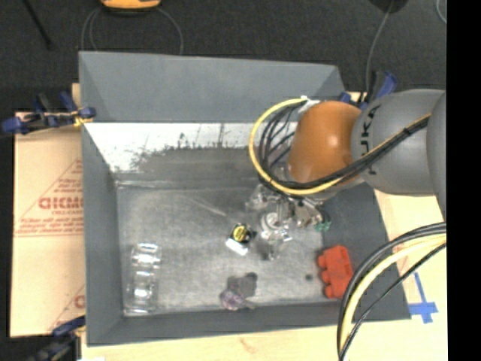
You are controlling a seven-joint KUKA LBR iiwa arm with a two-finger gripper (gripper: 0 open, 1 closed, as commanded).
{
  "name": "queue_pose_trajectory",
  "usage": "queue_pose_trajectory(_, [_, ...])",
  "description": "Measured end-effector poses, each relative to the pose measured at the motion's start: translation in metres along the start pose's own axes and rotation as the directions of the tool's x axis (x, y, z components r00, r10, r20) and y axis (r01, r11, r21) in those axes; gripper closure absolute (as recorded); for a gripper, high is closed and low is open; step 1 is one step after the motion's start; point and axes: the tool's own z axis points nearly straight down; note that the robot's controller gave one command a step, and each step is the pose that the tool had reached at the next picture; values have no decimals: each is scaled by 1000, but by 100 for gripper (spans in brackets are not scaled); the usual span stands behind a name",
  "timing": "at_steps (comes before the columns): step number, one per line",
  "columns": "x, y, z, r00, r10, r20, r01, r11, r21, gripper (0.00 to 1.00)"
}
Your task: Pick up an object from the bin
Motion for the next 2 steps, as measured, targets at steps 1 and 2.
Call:
queue_pose_trajectory(1, [-7, -27, 3, 999, 31, 7, -31, 1000, -1, 0])
queue_pose_trajectory(2, [-9, -28, 0, 999, 31, 13, -31, 1000, 2, 100])
